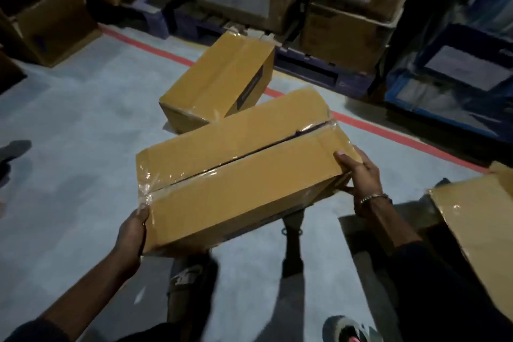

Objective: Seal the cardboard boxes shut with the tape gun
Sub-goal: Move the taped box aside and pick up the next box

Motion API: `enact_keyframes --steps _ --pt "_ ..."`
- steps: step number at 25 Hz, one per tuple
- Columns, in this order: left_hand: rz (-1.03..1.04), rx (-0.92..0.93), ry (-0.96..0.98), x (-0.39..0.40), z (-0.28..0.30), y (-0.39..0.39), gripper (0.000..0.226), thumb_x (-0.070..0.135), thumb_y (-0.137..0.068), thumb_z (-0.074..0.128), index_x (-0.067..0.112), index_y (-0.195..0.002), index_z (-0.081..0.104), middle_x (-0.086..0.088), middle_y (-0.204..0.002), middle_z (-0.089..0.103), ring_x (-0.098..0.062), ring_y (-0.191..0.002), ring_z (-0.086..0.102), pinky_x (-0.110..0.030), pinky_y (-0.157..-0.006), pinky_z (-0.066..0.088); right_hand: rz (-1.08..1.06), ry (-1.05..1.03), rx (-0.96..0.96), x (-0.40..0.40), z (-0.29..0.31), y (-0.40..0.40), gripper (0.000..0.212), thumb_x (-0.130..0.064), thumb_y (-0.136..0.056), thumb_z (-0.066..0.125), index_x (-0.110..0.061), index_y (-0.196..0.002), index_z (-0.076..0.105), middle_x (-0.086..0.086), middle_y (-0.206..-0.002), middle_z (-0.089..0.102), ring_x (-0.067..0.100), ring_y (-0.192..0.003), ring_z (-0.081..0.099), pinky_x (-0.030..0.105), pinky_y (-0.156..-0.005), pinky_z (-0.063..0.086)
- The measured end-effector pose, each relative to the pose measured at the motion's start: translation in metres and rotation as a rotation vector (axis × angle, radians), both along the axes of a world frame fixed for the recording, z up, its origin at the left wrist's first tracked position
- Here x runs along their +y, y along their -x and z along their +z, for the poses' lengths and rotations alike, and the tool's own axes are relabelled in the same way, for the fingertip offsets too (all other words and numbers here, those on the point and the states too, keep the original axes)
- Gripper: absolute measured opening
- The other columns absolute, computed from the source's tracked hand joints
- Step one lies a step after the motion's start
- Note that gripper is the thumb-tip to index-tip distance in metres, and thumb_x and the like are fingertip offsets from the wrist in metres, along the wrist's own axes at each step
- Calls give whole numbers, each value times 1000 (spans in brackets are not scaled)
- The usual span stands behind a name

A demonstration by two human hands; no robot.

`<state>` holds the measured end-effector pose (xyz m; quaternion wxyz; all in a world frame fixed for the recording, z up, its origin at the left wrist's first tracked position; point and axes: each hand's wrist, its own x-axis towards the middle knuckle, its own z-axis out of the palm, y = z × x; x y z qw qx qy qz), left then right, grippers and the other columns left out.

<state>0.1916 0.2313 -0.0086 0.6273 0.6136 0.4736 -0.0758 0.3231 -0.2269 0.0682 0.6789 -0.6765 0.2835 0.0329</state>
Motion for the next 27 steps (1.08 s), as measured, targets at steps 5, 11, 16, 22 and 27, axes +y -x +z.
enact_keyframes --steps 5,11,16,22,27 --pt "22 -70 48 1 39 -44 54 64 -100 52 26 -138 60 -11 -132 67 -41 -115 65 -58 -91 57 84 28 16 18 52 -103 38 -31 -85 79 -33 -121 67 -6 -120 64 20 -109 60 53 -88 58" --pt "210 -45 19 24 114 -142 50 64 -102 50 27 -133 64 -7 -121 70 -37 -109 67 -58 -94 57 87 41 92 88 124 -262 52 -31 -79 81 -20 -126 63 0 -120 67 27 -115 62 55 -89 58" --pt "253 -214 78 24 119 -235 34 38 -107 53 23 -136 62 -9 -122 70 -28 -105 68 -40 -85 60 101 99 6 171 154 -389 64 -4 -82 80 -7 -136 47 11 -106 69 24 -86 70 31 -56 58" --pt "90 -153 -136 -49 103 -333 88 45 -100 65 33 -167 9 -2 -170 26 -19 -146 42 -28 -111 38 722 624 156 290 68 -421 104 -36 -88 80 -15 -163 11 10 -169 7 35 -149 30 32 -112 39" --pt "82 -30 -262 -62 98 -351 79 34 -108 53 17 -167 2 -17 -169 26 -43 -145 40 -42 -107 39 751 701 79 294 40 -423 94 -42 -92 74 -20 -164 18 1 -171 -15 27 -157 10 37 -122 25"
